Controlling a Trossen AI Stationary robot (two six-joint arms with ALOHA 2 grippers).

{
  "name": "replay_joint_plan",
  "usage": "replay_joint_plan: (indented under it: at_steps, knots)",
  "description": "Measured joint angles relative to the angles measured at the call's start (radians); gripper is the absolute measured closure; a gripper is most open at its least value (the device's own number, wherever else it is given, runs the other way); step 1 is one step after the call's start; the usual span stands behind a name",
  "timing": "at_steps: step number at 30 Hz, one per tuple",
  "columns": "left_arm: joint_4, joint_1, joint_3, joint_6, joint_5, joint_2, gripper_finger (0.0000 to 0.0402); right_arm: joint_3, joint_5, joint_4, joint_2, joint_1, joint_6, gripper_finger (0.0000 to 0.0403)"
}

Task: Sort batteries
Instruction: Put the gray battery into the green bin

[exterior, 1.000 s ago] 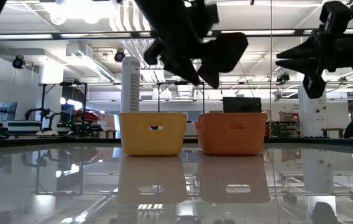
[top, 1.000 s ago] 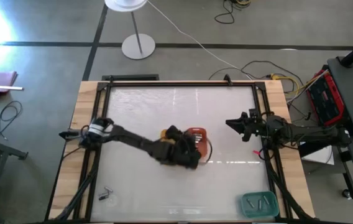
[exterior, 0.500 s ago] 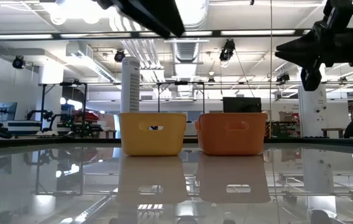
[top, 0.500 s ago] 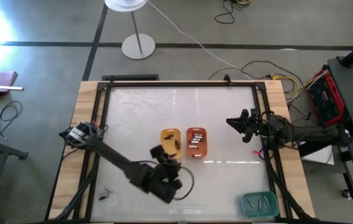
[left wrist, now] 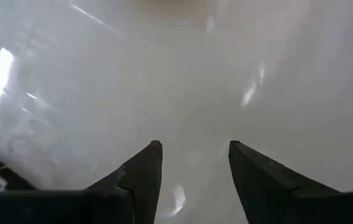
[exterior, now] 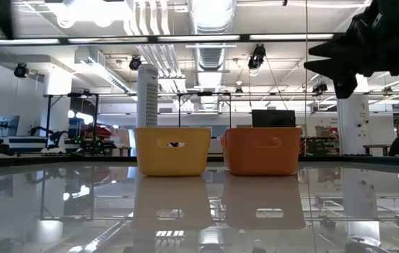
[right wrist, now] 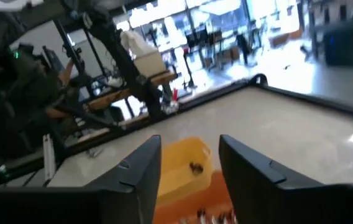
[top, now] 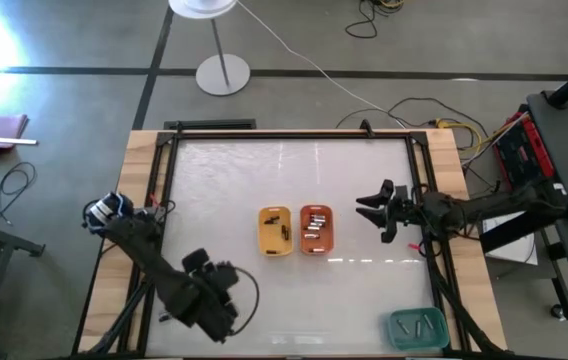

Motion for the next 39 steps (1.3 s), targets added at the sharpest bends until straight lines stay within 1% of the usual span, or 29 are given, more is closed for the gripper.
replay_joint_plan:
  at_steps: [2,5,7,9,14,18,20,22,25,28,31,33,35,37,39]
  knots:
    - [0.005,-0.019,0.000,0.113,0.068,0.020,0.0233,0.000,0.023,0.075,0.044,0.004,-0.036,0.0235]
    - [0.006,-0.037,0.000,0.265,0.127,0.049,0.0233,0.000,0.025,0.162,0.106,0.004,-0.053,0.0221]
    - [0.015,-0.038,0.000,0.315,0.184,0.070,0.0233,0.000,0.024,0.199,0.146,0.004,-0.052,0.0215]
    - [0.003,-0.038,0.000,0.303,0.225,0.088,0.0233,0.000,0.022,0.209,0.181,0.004,-0.042,0.0213]
    - [-0.003,-0.077,-0.008,0.283,0.229,0.087,0.0237,0.012,0.022,0.222,0.257,0.007,-0.028,0.0211]
    - [-0.095,-0.153,-0.031,0.206,0.251,0.050,0.0247,0.087,0.021,0.209,0.317,0.050,-0.058,0.0211]
    - [-0.096,-0.186,-0.059,0.167,0.251,0.024,0.0248,0.139,0.021,0.189,0.358,0.086,-0.103,0.0211]
    - [-0.064,-0.208,-0.102,0.131,0.258,-0.005,0.0248,0.196,0.021,0.176,0.408,0.123,-0.142,0.0211]
    - [0.024,-0.219,-0.189,0.135,0.292,-0.064,0.0249,0.283,0.022,0.158,0.496,0.172,-0.177,0.0211]
    - [0.094,-0.220,-0.316,0.170,0.302,-0.143,0.0249,0.361,0.023,0.152,0.594,0.221,-0.193,0.0211]
    - [0.181,-0.215,-0.457,0.185,0.337,-0.250,0.0249,0.428,0.038,0.147,0.680,0.278,-0.195,0.0211]
    - [0.283,-0.208,-0.542,0.187,0.353,-0.320,0.0249,0.472,0.079,0.115,0.728,0.325,-0.188,0.0211]
    - [0.380,-0.203,-0.607,0.188,0.348,-0.376,0.0249,0.518,0.147,0.039,0.766,0.377,-0.176,0.0211]
    - [0.444,-0.196,-0.650,0.218,0.347,-0.406,0.0249,0.564,0.235,-0.024,0.806,0.427,-0.164,0.0211]
    - [0.480,-0.195,-0.673,0.211,0.352,-0.410,0.0249,0.600,0.313,-0.066,0.846,0.468,-0.146,0.0211]
